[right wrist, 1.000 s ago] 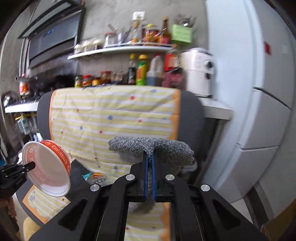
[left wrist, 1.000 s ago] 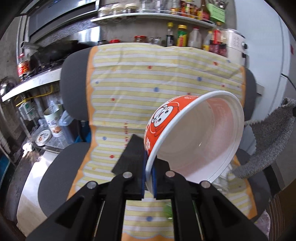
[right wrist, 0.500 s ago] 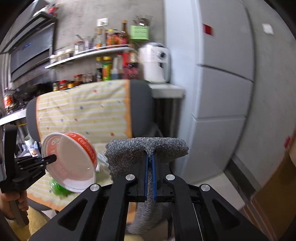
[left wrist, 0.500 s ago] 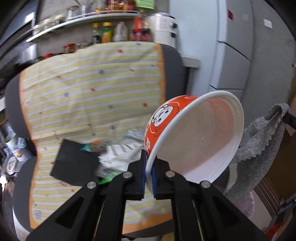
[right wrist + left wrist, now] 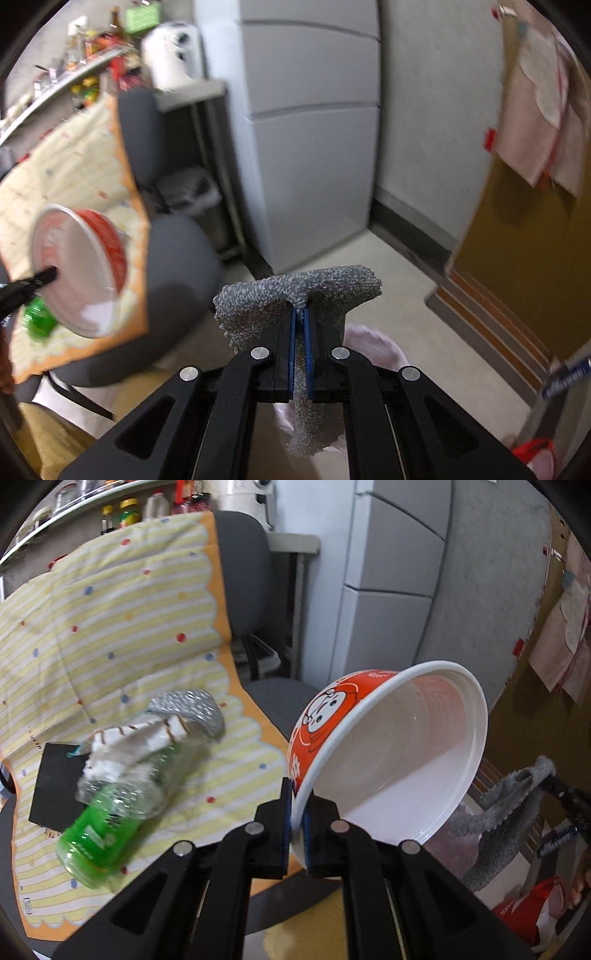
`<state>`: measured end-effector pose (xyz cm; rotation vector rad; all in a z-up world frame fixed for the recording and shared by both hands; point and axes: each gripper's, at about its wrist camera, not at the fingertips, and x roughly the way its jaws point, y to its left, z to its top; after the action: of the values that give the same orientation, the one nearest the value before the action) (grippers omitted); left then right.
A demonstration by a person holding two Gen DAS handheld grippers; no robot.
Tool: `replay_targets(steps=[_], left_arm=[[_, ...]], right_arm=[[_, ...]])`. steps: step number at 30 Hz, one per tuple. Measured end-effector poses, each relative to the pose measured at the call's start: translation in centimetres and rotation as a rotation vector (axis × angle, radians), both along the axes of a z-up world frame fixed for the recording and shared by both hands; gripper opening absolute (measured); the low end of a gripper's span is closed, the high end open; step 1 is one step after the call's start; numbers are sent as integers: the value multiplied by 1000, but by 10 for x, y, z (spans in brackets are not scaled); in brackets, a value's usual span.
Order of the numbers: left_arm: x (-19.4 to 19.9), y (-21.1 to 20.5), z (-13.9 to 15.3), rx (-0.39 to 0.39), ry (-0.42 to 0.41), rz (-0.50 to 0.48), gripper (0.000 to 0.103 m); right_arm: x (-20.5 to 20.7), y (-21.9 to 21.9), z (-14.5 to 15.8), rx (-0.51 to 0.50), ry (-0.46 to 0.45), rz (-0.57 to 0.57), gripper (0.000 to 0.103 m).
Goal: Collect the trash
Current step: 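Carry tub and grey cloth to the pink bin and open both tools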
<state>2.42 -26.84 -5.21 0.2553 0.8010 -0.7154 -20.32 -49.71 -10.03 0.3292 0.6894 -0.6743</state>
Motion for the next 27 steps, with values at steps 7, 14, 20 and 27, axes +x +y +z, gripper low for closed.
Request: replay_targets(steps=[7,14,20,27], left_arm=[[-14,-25,-10,47,1,-37,4],[-28,-48,-21,72,12,-93,4],[-50,-70,-43,98,54,-191,4],[-85,-120,-74,157,107,-351,4]], right_arm=[[-4,-42,-75,167,75,-68,9],[-21,-43,-96,261,73,-93,29],[-36,-36,-74,206,33,-119,33],[-56,-36,-39,110,-28,-157,33]])
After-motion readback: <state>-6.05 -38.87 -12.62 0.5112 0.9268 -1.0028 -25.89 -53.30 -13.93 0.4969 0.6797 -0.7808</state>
